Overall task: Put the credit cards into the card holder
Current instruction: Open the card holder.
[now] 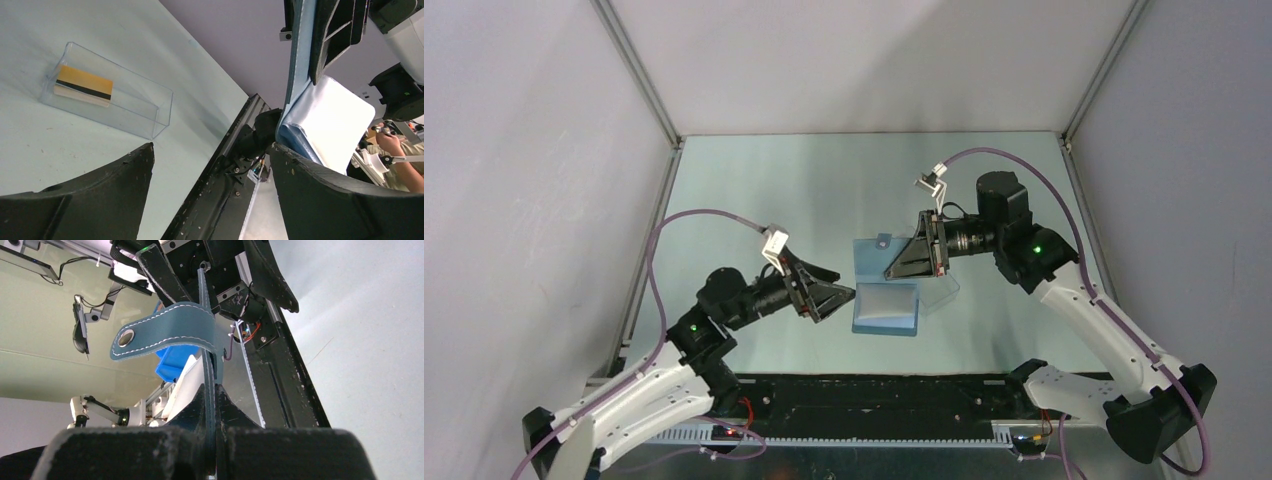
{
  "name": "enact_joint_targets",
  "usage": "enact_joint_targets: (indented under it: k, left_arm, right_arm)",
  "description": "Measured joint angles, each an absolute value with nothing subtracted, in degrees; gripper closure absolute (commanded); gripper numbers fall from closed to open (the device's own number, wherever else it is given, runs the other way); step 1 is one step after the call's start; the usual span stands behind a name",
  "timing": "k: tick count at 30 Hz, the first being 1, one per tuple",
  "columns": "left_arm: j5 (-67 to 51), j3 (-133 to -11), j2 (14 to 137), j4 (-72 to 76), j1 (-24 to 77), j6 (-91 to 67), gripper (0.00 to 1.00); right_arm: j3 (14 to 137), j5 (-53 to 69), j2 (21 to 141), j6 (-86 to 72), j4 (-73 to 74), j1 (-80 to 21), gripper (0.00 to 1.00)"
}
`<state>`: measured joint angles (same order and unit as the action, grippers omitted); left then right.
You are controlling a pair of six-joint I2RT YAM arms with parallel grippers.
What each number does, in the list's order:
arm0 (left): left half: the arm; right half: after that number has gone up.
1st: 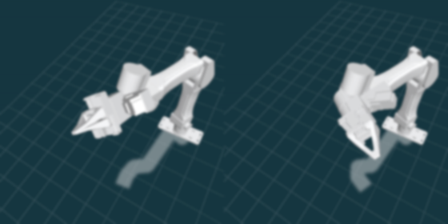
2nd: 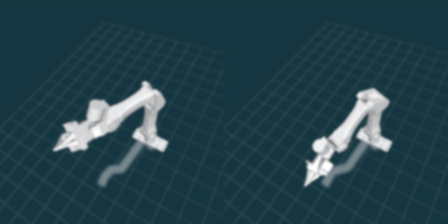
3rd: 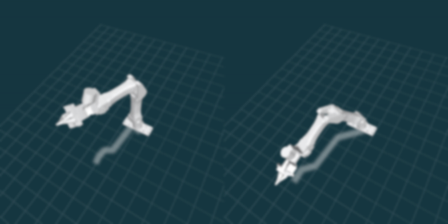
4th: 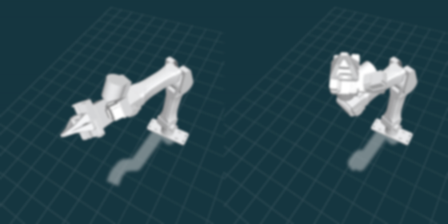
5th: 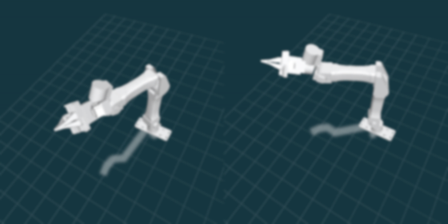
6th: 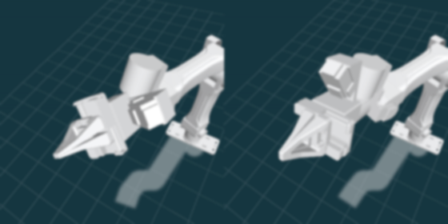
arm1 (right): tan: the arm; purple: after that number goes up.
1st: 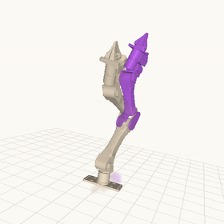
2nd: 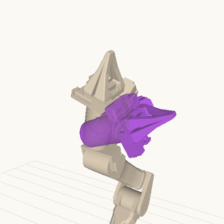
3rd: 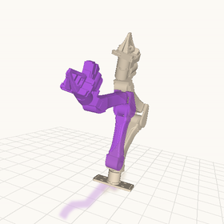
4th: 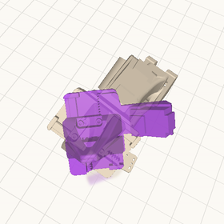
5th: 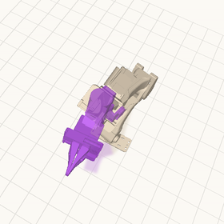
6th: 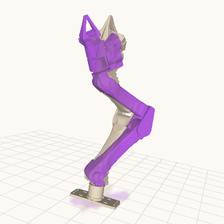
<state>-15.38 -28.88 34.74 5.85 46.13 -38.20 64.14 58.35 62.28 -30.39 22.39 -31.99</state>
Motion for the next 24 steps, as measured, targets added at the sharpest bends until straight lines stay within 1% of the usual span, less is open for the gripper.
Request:
enact_joint_targets:
  k: [15,19,24]
  left_arm:
    - [-15.6,-28.9,31.4,5.8,46.1,-38.0,0.16]
    - [-15.7,-29.0,31.8,5.1,46.1,-37.9,0.17]
    - [-17.4,-30.5,35.1,4.7,46.1,-37.5,0.18]
  right_arm:
    - [63.6,57.5,62.3,-30.0,22.5,-31.6,1.0]
    - [63.6,57.4,62.3,-30.0,22.5,-31.6,1.0]
    - [63.6,57.4,62.3,-30.0,22.6,-31.6,1.0]
